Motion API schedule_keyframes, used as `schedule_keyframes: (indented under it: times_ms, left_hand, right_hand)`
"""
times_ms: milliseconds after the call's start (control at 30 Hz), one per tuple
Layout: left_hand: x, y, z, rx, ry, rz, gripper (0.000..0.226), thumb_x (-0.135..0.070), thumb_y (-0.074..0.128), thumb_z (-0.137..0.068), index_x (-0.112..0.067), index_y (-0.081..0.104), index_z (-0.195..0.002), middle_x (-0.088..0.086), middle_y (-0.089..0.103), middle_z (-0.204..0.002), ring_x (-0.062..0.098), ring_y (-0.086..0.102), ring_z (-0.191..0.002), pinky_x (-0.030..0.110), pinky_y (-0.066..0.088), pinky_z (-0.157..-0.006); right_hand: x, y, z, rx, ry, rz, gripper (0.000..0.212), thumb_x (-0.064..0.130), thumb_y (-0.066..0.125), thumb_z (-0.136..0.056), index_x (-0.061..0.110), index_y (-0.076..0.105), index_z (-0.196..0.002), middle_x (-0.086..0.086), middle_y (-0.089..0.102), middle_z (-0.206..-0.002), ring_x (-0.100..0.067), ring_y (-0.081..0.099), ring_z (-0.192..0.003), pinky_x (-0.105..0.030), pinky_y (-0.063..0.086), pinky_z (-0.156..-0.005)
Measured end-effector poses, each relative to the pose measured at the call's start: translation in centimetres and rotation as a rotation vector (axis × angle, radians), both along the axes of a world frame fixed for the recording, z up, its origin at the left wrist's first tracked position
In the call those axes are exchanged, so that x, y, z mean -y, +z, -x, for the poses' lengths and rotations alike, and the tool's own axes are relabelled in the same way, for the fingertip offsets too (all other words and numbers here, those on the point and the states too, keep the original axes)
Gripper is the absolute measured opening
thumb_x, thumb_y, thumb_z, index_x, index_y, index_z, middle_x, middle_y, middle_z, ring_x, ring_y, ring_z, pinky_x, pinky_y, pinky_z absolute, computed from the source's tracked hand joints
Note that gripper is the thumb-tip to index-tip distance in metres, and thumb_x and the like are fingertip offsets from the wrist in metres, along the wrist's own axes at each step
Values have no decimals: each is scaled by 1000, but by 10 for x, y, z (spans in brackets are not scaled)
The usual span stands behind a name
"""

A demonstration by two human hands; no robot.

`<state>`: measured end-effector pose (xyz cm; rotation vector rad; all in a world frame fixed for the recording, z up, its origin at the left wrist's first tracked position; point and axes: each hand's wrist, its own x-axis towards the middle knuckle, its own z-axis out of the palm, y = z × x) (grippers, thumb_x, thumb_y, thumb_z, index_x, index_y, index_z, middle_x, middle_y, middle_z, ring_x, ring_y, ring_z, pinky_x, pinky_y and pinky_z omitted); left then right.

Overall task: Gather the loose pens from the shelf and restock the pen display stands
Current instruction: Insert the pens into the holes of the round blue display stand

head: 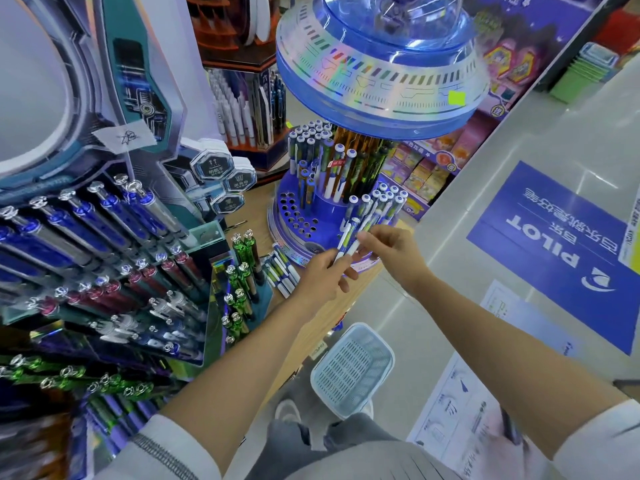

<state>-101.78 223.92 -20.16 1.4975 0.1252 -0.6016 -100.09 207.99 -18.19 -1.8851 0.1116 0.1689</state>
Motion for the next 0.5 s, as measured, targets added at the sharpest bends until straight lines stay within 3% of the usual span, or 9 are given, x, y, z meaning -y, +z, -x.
schedule_keyframes:
  times_ms: [200,400,500]
  left_hand:
    - [-1,-3,-2,13,16,-3,18,-28,48,-100,-20,64,-101,1,64,-82,10,48,-57,13,32,-42]
    - [2,-4,-3,61,-3,-45,28,-30,50,-99,-6,61,-110,3,58,-78,8,45,-54,11,34,-42]
    - [0,-6,-2,74,-1,-41,28,-28,50,-99,-4,60,-110,3,57,-76,7,43,-54,11,34,-43]
  right_hand:
    - [28,13,-5,219,-400,40,24,24,58,-97,1,56,-94,-6,69,-74,-16,70,-68,-24,50,-59]
    - [25,2,-10,242,-437,215,15,34,62,-93,22,57,-84,0,71,-78,-20,69,-77,-48,56,-76]
    - [23,2,-13,276,-452,256,15,31,64,-91,21,58,-82,-2,69,-79,-23,66,-76,-48,55,-74]
